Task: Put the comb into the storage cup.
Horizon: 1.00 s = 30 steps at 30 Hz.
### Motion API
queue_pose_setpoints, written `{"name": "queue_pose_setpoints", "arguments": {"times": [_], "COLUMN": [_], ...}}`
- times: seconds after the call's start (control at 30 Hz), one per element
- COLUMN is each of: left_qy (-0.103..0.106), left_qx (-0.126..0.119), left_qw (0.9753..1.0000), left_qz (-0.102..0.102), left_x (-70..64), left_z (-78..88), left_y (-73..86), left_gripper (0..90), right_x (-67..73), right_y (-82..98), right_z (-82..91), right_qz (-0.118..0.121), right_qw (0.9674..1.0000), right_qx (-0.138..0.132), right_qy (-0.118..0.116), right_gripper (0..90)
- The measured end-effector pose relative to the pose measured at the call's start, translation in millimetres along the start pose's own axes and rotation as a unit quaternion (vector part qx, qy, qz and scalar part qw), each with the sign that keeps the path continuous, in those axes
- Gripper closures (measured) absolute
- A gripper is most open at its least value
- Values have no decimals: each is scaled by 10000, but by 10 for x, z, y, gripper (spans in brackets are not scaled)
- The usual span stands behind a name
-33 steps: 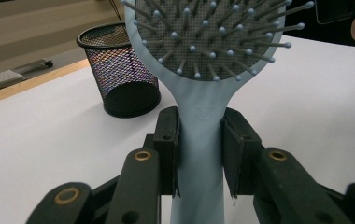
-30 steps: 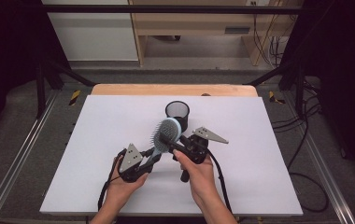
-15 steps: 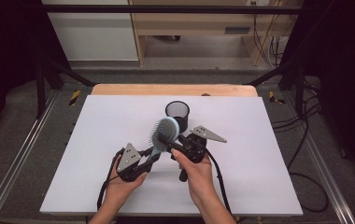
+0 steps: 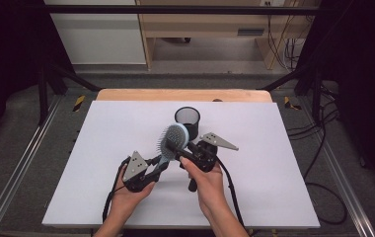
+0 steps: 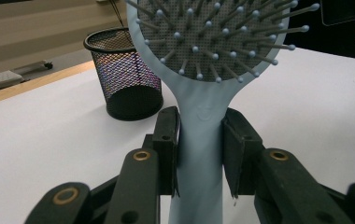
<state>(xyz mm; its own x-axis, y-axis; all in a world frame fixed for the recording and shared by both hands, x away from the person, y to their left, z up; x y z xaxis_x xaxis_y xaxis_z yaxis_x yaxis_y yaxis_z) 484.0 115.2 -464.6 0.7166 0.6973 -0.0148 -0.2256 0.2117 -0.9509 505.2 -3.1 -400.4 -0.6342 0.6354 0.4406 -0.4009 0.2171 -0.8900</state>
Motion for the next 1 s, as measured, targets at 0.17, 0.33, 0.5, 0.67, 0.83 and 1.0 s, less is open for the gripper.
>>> {"name": "queue_pose_setpoints", "arguments": {"times": [0.17,0.33,0.5,0.67,0.83,1.0], "left_qy": [3,-47,-61,-89,-121,-38], "left_qx": [-19,-27,-44,-59,-62,-67], "left_qw": [10000,10000,10000,9999,9999,9999], "left_qz": [11,2,4,12,-26,129], "left_x": [-2,7,5,12,8,5], "left_z": [-4,3,6,12,13,5], "left_y": [-3,-6,-13,-18,-21,-19], "left_gripper": [691,687,687,683,683,679], "right_x": [-1,1,-4,-11,-11,-23], "right_y": [-1,-3,-9,-9,-15,-13], "right_z": [0,-1,0,-1,0,3], "right_qz": [32,17,-81,-120,-166,-231], "right_qw": [10000,10000,9999,9998,9997,9996], "right_qx": [-31,-50,-86,-116,-134,-136], "right_qy": [48,50,51,67,75,95], "right_gripper": [520,520,519,519,519,519]}}
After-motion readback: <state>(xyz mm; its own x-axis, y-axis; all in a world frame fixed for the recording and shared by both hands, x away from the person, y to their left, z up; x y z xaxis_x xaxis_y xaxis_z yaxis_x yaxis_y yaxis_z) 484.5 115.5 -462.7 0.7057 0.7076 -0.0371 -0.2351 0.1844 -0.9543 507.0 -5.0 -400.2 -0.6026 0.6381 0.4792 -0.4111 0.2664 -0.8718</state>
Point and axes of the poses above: each handheld gripper's, and its own axes: z roughly backward along the jaws, y roughly out of its underside, x roughly to its left, the point moved 7 cm from there along -z, roughly forward along the jaws, and after that the axes turned 4 degrees about z, right-handed, at the moved point
